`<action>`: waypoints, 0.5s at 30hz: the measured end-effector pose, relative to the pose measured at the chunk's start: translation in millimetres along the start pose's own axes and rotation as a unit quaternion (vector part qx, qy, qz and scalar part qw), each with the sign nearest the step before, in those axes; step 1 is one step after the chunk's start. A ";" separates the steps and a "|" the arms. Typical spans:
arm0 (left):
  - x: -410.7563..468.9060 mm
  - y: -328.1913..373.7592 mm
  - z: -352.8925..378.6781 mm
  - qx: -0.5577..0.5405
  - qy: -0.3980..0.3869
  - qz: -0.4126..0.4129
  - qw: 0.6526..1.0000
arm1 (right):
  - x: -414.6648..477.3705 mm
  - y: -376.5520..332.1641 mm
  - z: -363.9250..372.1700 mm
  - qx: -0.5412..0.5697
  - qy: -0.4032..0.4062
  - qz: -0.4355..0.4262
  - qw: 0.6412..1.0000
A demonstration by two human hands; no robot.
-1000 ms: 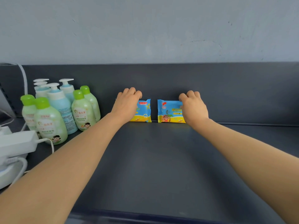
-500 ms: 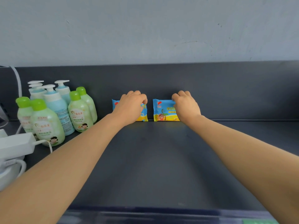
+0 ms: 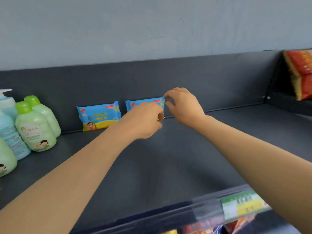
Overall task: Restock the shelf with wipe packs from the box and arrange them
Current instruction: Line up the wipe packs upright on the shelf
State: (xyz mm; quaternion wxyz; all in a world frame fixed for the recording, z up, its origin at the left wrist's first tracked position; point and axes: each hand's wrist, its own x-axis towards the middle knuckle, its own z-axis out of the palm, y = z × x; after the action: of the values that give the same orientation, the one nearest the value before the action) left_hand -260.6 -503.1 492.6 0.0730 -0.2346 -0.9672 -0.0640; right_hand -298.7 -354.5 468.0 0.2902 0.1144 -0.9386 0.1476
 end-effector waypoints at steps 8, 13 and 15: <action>2.7 88.8 7.5 -0.038 -0.007 0.100 0.994 | -83.8 60.8 -58.3 -0.017 0.027 0.093 0.995; -7.7 180.6 15.2 -0.070 -0.004 0.204 0.976 | -160.0 112.9 -114.7 -0.039 0.063 0.157 0.985; -17.7 228.3 24.4 -0.100 -0.012 0.254 0.962 | -203.3 137.2 -139.1 -0.049 0.083 0.194 0.976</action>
State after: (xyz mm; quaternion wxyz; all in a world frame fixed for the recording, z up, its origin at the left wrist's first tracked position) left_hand -142.0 -305.8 486.1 0.0519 -0.4798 -0.8651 -0.1368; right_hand -105.1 -152.8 431.1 0.3379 -0.0969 -0.9218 0.1635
